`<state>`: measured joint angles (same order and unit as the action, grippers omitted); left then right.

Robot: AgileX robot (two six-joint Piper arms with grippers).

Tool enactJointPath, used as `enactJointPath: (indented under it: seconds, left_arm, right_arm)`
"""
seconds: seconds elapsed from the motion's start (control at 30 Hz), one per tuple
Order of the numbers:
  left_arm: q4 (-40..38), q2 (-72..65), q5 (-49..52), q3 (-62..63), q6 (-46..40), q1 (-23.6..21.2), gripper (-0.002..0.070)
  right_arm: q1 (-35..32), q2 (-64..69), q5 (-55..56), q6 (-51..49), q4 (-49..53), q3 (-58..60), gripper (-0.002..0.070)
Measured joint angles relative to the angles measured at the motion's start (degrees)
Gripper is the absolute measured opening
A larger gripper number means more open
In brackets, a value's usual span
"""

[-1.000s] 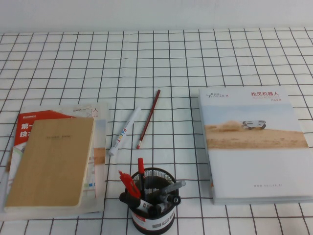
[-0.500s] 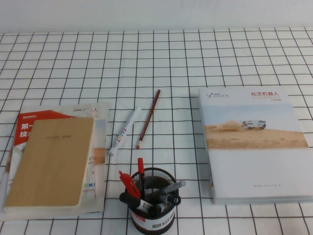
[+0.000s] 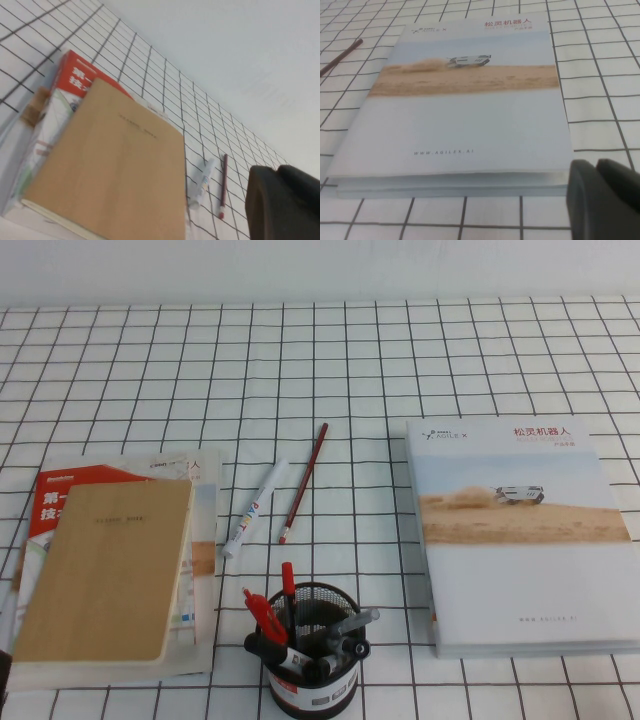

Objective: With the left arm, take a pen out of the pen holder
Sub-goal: 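Take a marker out of the pen holder and lay it on the table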

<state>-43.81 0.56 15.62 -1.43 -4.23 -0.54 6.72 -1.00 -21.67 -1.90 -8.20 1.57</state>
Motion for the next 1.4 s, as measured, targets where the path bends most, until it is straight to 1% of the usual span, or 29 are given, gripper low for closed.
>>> enactJointPath:
  seconds: [0.13, 0.3, 0.37, 0.47, 0.57, 0.67, 0.8, 0.93, 1.03, 1.13, 1.2, 1.27, 1.4]
  left_arm:
    - [-4.15, -1.49, 4.84, 3.58, -6.89, 0.00, -0.0004]
    - [-4.58, -10.66, 14.04, 11.85, -13.58, 0.00, -0.0004]
    - [-2.90, -14.90, 17.32, 15.70, -15.01, 0.00, -0.0004]
    - [2.57, -21.91, 20.66, 20.98, -16.15, 0.00, -0.0004]
    - [9.18, -28.36, 22.45, 25.79, -16.05, 0.00, -0.0004]
    - [12.73, -34.90, 23.11, 30.57, -15.81, 0.00, -0.0004]
    - [13.98, -43.85, 23.69, 35.91, -16.89, 0.00, -0.0004]
    - [14.23, -51.66, 26.30, 40.82, -19.18, 0.00, -0.0004]
    - [14.45, -55.62, 26.58, 42.61, -19.85, 1.01, -0.0004]
    - [15.14, -59.82, 25.11, 44.50, -20.13, 6.21, -0.0004]
    - [16.08, -62.68, 24.31, 46.09, -19.29, 10.67, -0.0004]
    - [18.10, -65.29, 24.22, 47.99, -17.00, 14.59, -0.0004]
    - [24.87, -69.55, 24.88, 52.08, -9.88, 22.33, -0.0004]
  right_arm:
    - [0.00, 0.00, 0.00, 0.00, 0.00, 0.00, -0.0015]
    - [0.00, 0.00, 0.00, 0.00, 0.00, 0.00, -0.0015]
    - [0.00, 0.00, 0.00, 0.00, 0.00, 0.00, -0.0015]
    - [0.00, 0.00, 0.00, 0.00, 0.00, 0.00, -0.0015]
    - [0.00, 0.00, 0.00, 0.00, 0.00, 0.00, -0.0015]
    - [0.00, 0.00, 0.00, 0.00, 0.00, 0.00, -0.0015]
    - [0.00, 0.00, 0.00, 0.00, 0.00, 0.00, -0.0015]
    - [0.00, 0.00, 0.00, 0.00, 0.00, 0.00, -0.0015]
    - [0.00, 0.00, 0.00, 0.00, 0.00, 0.00, -0.0015]
    - [0.00, 0.00, 0.00, 0.00, 0.00, 0.00, -0.0015]
    - [0.00, 0.00, 0.00, 0.00, 0.00, 0.00, -0.0015]
    - [0.00, 0.00, 0.00, 0.00, 0.00, 0.00, -0.0015]
    - [0.00, 0.00, 0.00, 0.00, 0.00, 0.00, -0.0015]
